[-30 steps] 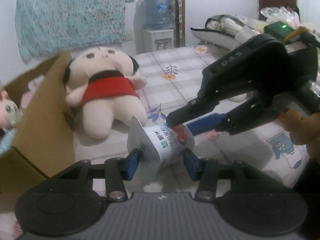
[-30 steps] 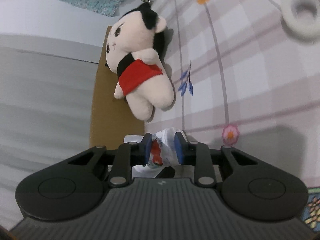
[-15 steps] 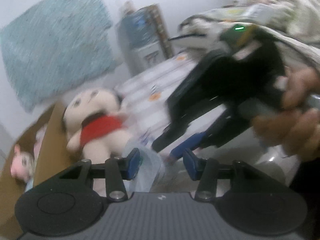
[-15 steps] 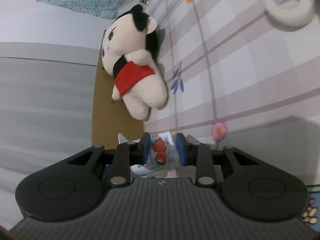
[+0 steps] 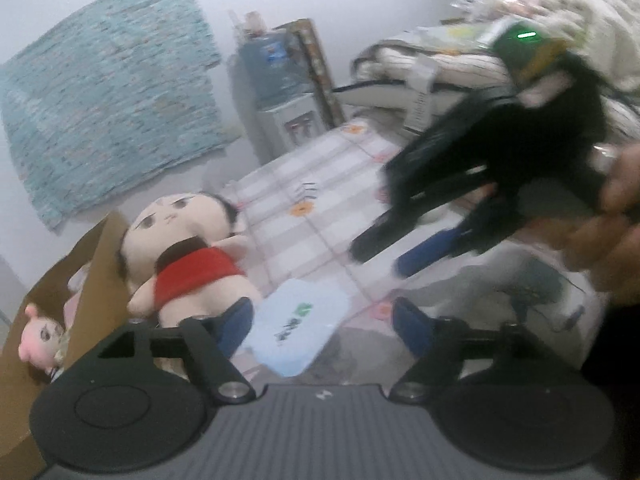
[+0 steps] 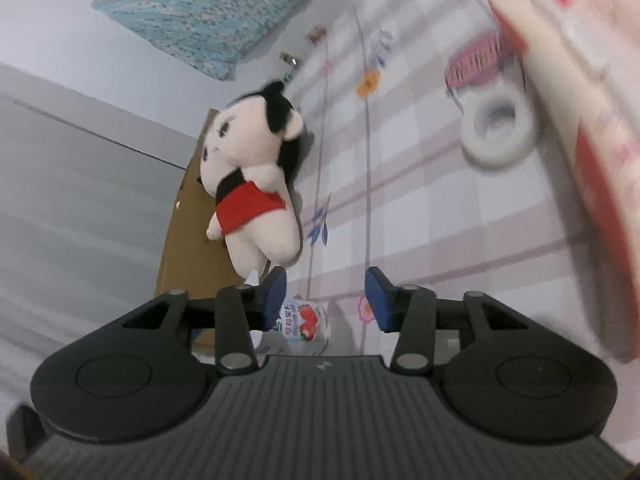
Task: Organize soft objects
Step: 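Hold the white cup with the left tool while the right tool releases it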
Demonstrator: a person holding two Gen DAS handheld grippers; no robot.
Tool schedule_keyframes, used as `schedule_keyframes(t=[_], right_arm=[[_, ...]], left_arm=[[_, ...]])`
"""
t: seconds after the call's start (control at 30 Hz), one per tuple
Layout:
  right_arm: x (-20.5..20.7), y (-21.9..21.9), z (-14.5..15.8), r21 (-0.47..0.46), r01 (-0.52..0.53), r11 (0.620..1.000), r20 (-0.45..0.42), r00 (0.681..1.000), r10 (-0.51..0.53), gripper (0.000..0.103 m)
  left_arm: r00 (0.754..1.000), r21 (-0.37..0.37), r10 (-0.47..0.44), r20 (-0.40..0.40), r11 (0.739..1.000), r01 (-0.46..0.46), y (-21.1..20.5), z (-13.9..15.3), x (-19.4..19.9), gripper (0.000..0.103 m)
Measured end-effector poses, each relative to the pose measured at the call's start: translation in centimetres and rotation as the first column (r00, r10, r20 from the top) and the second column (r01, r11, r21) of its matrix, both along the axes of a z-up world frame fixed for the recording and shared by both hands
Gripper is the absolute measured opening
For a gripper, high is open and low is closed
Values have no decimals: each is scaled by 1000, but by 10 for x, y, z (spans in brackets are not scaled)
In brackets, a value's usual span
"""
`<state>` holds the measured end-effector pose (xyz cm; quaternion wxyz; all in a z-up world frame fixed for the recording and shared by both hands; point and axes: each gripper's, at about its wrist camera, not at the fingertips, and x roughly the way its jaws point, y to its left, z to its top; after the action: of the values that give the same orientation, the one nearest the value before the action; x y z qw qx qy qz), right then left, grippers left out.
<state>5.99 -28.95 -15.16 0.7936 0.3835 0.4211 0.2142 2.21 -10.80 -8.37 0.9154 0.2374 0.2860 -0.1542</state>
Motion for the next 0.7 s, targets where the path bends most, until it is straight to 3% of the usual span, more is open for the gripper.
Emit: schedule_keyframes(t=[0.13, 0.33, 0.43, 0.53, 0.7], right_arm=[[-17, -4, 20, -127, 23, 992, 84, 996, -13, 55], [-44, -10, 39, -328, 66, 942, 159, 987, -14, 63], [-48, -11, 42, -410, 69, 909, 161, 987, -2, 64], [-45, -12, 48, -478, 65, 876, 156, 988, 12, 64], [-36, -8, 57, -565, 59, 823, 154, 987, 35, 64]], left_arm=[[996, -63, 89, -18, 994, -90, 18, 4, 8, 89], [974, -209, 168, -155, 958, -199, 49, -5, 19, 91], [970, -243, 155, -188, 949, -199, 53, -17, 21, 91], [976, -275, 133, -172, 945, -177, 51, -25, 28, 89], [983, -296, 120, -140, 942, -157, 45, -39, 40, 74]])
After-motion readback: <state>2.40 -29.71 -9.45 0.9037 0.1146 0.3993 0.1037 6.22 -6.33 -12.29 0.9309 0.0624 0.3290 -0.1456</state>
